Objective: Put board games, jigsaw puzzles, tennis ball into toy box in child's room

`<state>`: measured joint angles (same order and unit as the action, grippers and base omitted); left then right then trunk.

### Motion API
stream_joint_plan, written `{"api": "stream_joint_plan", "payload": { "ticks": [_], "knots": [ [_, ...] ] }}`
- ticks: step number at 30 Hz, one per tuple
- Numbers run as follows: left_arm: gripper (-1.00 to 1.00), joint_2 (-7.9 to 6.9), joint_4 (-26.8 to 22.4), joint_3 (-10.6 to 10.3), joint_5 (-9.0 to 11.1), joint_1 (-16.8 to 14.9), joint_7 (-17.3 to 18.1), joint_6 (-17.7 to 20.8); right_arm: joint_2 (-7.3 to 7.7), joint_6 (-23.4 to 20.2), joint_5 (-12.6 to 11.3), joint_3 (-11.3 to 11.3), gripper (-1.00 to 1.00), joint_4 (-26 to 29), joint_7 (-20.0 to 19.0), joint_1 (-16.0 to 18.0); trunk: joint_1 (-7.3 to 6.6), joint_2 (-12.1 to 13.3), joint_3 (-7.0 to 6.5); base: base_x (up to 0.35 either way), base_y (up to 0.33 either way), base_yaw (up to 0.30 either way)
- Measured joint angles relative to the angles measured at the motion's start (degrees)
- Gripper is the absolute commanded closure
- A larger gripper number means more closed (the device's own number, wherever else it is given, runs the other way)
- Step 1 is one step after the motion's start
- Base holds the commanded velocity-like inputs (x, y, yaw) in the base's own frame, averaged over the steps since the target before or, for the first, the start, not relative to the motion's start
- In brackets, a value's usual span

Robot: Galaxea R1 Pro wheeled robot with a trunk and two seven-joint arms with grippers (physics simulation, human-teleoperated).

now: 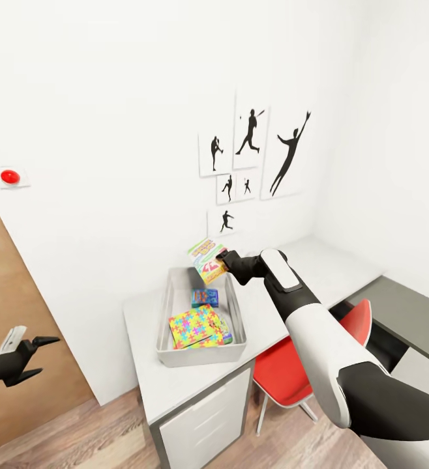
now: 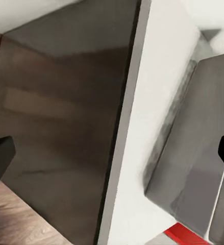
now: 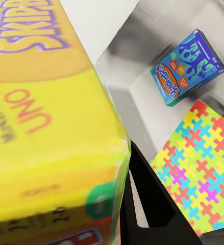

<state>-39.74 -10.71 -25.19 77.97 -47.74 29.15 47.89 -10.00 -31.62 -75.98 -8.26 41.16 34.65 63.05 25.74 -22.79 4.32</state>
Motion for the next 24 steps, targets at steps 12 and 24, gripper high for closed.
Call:
{"api": "stream_joint_plan", "payload": {
  "ticks": [12, 24],
  "knots": [
    [-1.00, 0.04, 4.72, 0.11, -9.98, 0.10, 16.02, -5.43, 0.00, -0.10, 0.08, 0.03, 1.00, 0.00, -0.33, -0.01, 0.01, 0.01, -0.27, -0.074, 0.000, 0.000],
    [-1.00, 0.16, 6.77, -0.33, -19.76, 0.17, 27.74, -9.64, 0.00, -0.11, 0.04, 0.02, 1.00, 0.00, -0.51, 0.12, 0.00, 0.00, -0.92, -0.066, 0.000, 0.002]
  ]
}}
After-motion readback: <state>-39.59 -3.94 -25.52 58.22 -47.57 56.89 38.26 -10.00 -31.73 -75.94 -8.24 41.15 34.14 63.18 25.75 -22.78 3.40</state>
